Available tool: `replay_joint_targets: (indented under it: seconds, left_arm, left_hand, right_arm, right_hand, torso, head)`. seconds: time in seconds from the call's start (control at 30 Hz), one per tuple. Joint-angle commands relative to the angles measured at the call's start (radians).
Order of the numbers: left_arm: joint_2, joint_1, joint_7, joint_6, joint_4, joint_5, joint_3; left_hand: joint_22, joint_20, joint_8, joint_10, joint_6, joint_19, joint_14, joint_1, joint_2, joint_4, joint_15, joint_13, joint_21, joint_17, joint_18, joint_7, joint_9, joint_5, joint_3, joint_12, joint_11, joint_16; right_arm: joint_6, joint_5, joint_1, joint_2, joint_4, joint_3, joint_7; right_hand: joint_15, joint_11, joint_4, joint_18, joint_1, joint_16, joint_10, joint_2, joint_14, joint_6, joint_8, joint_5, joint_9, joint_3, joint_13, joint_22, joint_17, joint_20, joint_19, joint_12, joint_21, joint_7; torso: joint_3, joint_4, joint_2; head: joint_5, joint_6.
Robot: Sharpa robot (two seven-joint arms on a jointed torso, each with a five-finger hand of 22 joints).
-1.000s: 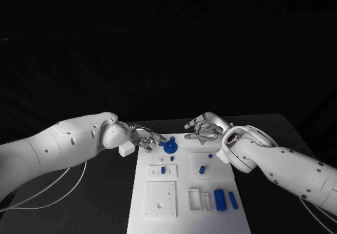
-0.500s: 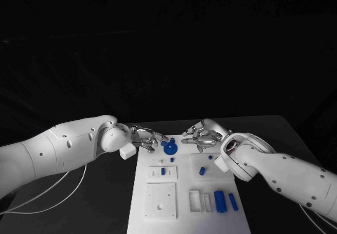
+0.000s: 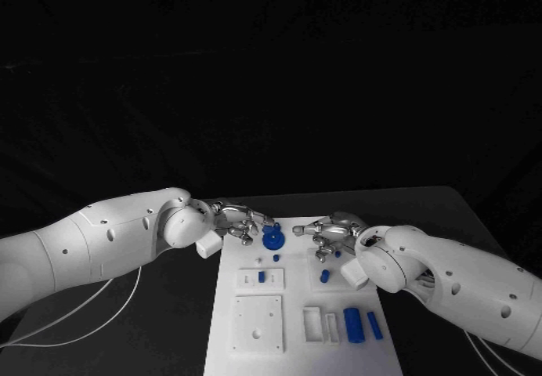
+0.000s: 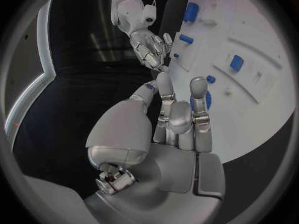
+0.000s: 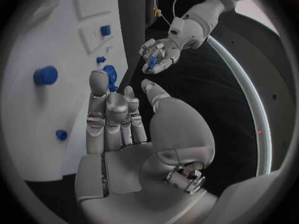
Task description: Assemble the parts on the task board
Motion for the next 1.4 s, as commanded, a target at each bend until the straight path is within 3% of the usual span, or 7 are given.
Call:
replay_joint_targets:
  seconds: [0.03, 0.13, 0.2, 0.67, 0.9, 1.13, 1.4]
  left_arm:
    - [0.003, 0.0, 0.034, -0.005, 0.007, 0.001, 0.001]
    - [0.005, 0.0, 0.036, -0.001, 0.01, -0.002, 0.001]
    - [0.007, 0.0, 0.037, 0.001, 0.011, -0.003, 0.001]
    - [0.014, 0.0, 0.038, 0.011, 0.013, -0.01, 0.001]
    - [0.018, 0.0, 0.035, 0.017, 0.018, -0.012, 0.001]
    - [0.022, -0.001, 0.034, 0.024, 0.019, -0.014, 0.001]
    - [0.026, -0.002, 0.034, 0.028, 0.018, -0.016, 0.001]
  left_hand:
    - [0.013, -0.006, 0.003, 0.032, 0.002, 0.002, 0.006, 0.007, 0.014, -0.046, -0.001, 0.001, 0.001, -0.001, 0.002, -0.01, 0.001, 0.003, 0.04, 0.001, -0.006, -0.004]
    - [0.013, -0.006, 0.003, 0.032, 0.002, 0.002, 0.006, 0.007, 0.014, -0.046, -0.001, 0.001, 0.001, -0.001, 0.002, -0.01, 0.001, 0.003, 0.04, 0.001, -0.006, -0.004]
    - [0.013, -0.007, 0.003, 0.031, 0.001, 0.003, 0.006, 0.007, 0.016, -0.047, -0.001, 0.001, 0.0, -0.001, 0.001, -0.009, 0.003, 0.002, 0.04, 0.001, -0.006, -0.006]
    - [0.013, -0.007, 0.003, 0.031, 0.001, 0.003, 0.006, 0.007, 0.016, -0.047, -0.001, 0.001, 0.0, -0.001, 0.001, -0.009, 0.003, 0.002, 0.04, 0.001, -0.006, -0.006]
    - [0.014, -0.008, 0.003, 0.031, -0.001, 0.004, 0.006, 0.008, 0.017, -0.049, -0.002, 0.003, -0.002, 0.0, -0.001, -0.009, 0.004, 0.003, 0.041, 0.002, -0.007, -0.006]
    - [0.014, -0.008, 0.003, 0.031, -0.001, 0.004, 0.006, 0.008, 0.017, -0.049, -0.002, 0.003, -0.002, 0.0, -0.001, -0.009, 0.004, 0.003, 0.041, 0.002, -0.007, -0.006]
    - [0.014, -0.01, 0.004, 0.03, -0.002, 0.005, 0.006, 0.008, 0.018, -0.05, -0.003, 0.004, -0.002, -0.001, -0.002, -0.009, 0.005, 0.003, 0.041, 0.002, -0.007, -0.007]
  right_arm:
    - [0.025, 0.244, -0.001, 0.003, -0.001, -0.002, -0.05]
    - [0.029, 0.294, 0.0, 0.008, -0.004, -0.005, -0.046]
    - [0.031, 0.316, 0.0, 0.011, -0.005, -0.006, -0.037]
    - [0.043, 0.368, 0.0, 0.025, -0.013, -0.007, 0.017]
    - [0.041, 0.37, -0.001, 0.035, -0.012, -0.007, 0.025]
    - [0.041, 0.364, 0.0, 0.044, -0.018, -0.006, 0.027]
    - [0.05, 0.358, 0.0, 0.049, -0.022, -0.006, 0.027]
  right_hand:
    - [0.002, 0.001, 0.002, 0.005, -0.004, 0.002, 0.008, 0.007, 0.007, -0.014, -0.003, 0.032, 0.0, -0.026, 0.006, -0.003, 0.005, -0.006, 0.041, -0.003, 0.007, 0.001]
    - [0.002, 0.002, 0.002, 0.006, -0.004, 0.005, 0.01, 0.016, 0.008, -0.018, -0.003, 0.07, 0.0, -0.06, 0.012, -0.005, 0.013, -0.005, 0.04, -0.004, 0.016, 0.002]
    - [0.002, 0.002, -0.004, 0.006, 0.008, 0.001, 0.012, 0.038, 0.01, -0.019, -0.003, 0.074, 0.0, -0.114, 0.022, -0.01, 0.02, -0.005, 0.039, -0.009, 0.022, 0.002]
    - [0.004, 0.005, -0.003, 0.01, 0.004, -0.004, 0.003, 0.03, 0.005, -0.035, -0.003, 0.158, 0.0, -0.134, 0.023, -0.015, 0.02, -0.003, 0.037, -0.014, 0.013, 0.006]
    - [0.004, 0.004, -0.012, 0.01, 0.012, -0.005, 0.001, 0.03, 0.004, -0.035, -0.003, 0.156, 0.0, -0.128, 0.024, -0.016, 0.02, -0.003, 0.036, -0.016, 0.01, 0.007]
    - [0.005, 0.006, -0.065, 0.011, 0.016, -0.008, -0.002, 0.024, 0.003, -0.04, -0.003, 0.14, 0.0, -0.1, 0.024, -0.015, 0.02, -0.002, 0.036, -0.018, 0.008, 0.01]
    - [0.005, 0.006, -0.088, 0.011, 0.01, -0.006, -0.002, 0.027, 0.003, -0.04, -0.003, 0.135, 0.0, -0.091, 0.026, -0.012, 0.022, -0.002, 0.036, -0.017, 0.008, 0.01]
  torso:
    - [0.0007, 0.0003, 0.0]
    - [0.0004, 0.0008, 0.0]
    - [0.0004, 0.0005, 0.0]
    - [0.002, 0.0, 0.0]
    - [0.0023, -0.0001, 0.0]
    - [0.0016, -0.0005, 0.0]
    - [0.0017, 0.0003, 0.0]
  head:
    - [-0.001, 0.0]
    - [-0.002, 0.001]
    - [-0.003, 0.001]
    - [-0.003, -0.002]
    - [-0.003, -0.003]
    - [-0.003, -0.004]
    - [-0.003, -0.004]
